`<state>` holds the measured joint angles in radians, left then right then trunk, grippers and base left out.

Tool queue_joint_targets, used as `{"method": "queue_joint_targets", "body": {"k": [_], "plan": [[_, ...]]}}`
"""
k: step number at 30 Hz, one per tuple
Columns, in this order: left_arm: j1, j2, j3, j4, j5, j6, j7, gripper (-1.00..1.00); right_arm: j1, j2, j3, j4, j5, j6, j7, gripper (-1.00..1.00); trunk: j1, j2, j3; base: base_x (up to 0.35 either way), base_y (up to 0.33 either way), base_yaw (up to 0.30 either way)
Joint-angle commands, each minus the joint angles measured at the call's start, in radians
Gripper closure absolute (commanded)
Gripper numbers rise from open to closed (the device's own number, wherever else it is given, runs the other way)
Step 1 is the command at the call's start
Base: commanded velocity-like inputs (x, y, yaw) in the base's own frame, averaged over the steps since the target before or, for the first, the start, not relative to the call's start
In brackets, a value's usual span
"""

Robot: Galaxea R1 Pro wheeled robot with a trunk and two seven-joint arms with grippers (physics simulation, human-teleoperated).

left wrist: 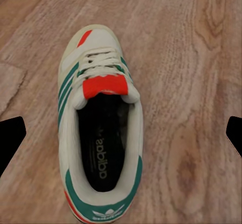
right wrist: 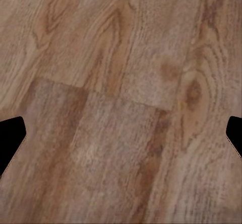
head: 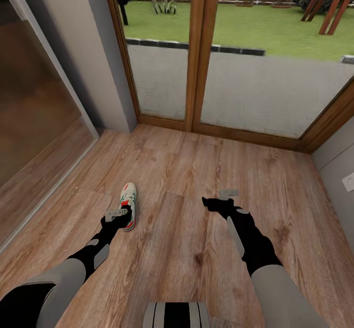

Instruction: Pick up the two gym shoes and the two sandals from the corridor floor and place them onto the hallstand (shoe rack) in the corridor, making sure they are on the rack and not on the floor. Arrange them so the two gym shoes are next to each other and the two sandals are next to each other.

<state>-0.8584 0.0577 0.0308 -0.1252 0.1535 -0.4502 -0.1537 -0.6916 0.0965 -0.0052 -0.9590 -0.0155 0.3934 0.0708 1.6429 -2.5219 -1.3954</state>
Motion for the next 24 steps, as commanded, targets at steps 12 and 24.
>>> {"method": "queue_joint_targets", "body": {"k": [12,24], "plan": [[-0.001,-0.001,0.000,0.001,0.011,-0.001,-0.012,-1.00,0.000,0.000,0.002,-0.026,-0.001,0.004,0.002,-1.00,0.000,0.000,-0.001,0.000,0.000,0.000],[-0.001,-0.001,0.000,0.001,0.011,-0.001,-0.011,-1.00,0.000,0.000,0.000,-0.028,-0.001,0.004,0.001,-1.00,0.000,0.000,-0.001,0.000,0.000,0.000]]}}
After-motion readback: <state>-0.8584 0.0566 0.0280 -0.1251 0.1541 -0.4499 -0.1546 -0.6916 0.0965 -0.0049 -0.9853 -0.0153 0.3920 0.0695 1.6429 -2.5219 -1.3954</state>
